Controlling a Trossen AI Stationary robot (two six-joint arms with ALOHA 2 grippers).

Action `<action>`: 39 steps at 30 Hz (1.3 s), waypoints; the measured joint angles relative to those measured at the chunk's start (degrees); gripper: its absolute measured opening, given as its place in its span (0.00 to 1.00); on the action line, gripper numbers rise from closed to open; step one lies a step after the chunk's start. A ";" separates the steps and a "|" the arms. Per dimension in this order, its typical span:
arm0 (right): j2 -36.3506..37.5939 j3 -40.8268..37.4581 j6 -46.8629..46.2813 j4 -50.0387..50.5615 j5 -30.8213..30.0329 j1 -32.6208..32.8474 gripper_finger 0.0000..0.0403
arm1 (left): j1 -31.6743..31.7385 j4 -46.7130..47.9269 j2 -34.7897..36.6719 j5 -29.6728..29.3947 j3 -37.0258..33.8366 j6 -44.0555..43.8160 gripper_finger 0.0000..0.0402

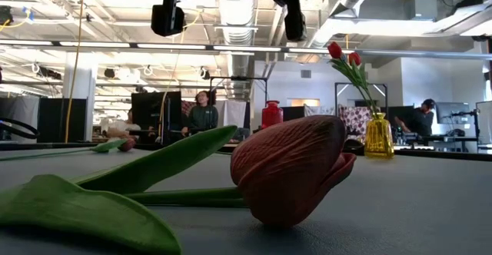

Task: Sort flowers into vase by color
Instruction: Put the white tulip into the yellow vase

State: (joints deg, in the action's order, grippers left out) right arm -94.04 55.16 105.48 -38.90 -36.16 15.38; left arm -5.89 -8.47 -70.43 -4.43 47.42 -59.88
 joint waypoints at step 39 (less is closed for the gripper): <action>38.91 -0.04 -74.99 45.10 16.79 -9.03 0.06 | 4.47 17.96 11.17 -12.78 -4.22 43.74 0.23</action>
State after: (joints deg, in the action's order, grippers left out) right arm -55.13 55.11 30.48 6.20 -19.38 6.35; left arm -1.42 9.49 -59.26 -17.20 43.20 -16.14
